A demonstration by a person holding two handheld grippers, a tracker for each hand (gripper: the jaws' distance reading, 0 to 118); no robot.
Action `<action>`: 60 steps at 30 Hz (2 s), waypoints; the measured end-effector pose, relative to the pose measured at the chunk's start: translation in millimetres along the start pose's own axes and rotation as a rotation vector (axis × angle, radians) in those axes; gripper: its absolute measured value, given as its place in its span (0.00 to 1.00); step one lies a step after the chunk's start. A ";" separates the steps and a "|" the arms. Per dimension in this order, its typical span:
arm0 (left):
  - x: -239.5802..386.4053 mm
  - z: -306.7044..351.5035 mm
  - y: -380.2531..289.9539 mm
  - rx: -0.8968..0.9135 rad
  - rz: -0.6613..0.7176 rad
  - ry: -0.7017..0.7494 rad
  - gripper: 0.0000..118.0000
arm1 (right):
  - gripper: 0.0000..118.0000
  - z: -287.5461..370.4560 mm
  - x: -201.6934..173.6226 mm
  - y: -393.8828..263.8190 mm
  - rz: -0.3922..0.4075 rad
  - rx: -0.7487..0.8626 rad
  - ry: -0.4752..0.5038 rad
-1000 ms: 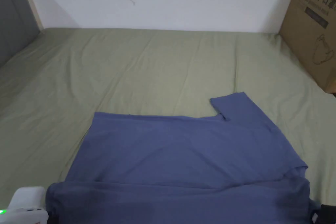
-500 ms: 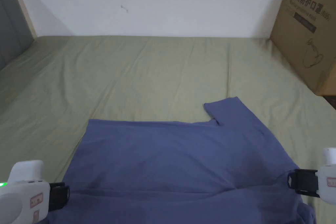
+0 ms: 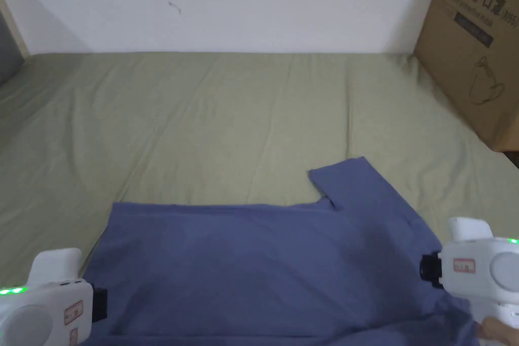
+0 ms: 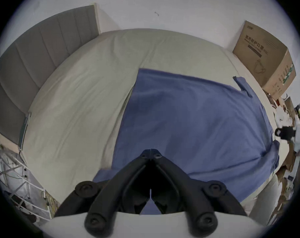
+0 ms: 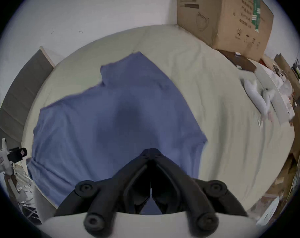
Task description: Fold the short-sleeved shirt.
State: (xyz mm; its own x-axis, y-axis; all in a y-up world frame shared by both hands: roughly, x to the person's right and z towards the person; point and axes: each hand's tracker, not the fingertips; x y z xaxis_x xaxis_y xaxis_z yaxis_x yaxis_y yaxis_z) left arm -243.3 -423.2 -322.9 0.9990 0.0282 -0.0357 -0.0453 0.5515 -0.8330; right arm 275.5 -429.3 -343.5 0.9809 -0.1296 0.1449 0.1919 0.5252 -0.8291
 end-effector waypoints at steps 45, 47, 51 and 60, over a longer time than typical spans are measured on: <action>-8.2 -180.7 157.7 -0.143 0.023 -0.005 0.64 | 0.00 -104.2 6.3 110.8 0.163 -0.062 -0.045; -3.9 -170.5 155.2 -0.089 -0.038 0.015 0.52 | 0.00 -103.4 5.8 110.9 0.158 -0.063 -0.041; 0.6 -142.6 166.5 -0.073 -0.094 -0.015 0.01 | 0.00 -90.1 4.0 113.7 0.154 -0.043 -0.037; -3.2 -63.2 148.5 0.009 -0.159 -0.014 0.01 | 0.00 -7.1 3.9 105.4 0.159 0.050 -0.017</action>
State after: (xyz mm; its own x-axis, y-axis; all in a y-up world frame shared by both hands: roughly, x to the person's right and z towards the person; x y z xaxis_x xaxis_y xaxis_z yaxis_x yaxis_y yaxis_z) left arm -252.9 -394.1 -481.3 0.9933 -0.0484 0.1046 0.1137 0.5574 -0.8224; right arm 299.4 -380.4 -434.1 0.9993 -0.0278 0.0231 0.0350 0.5795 -0.8142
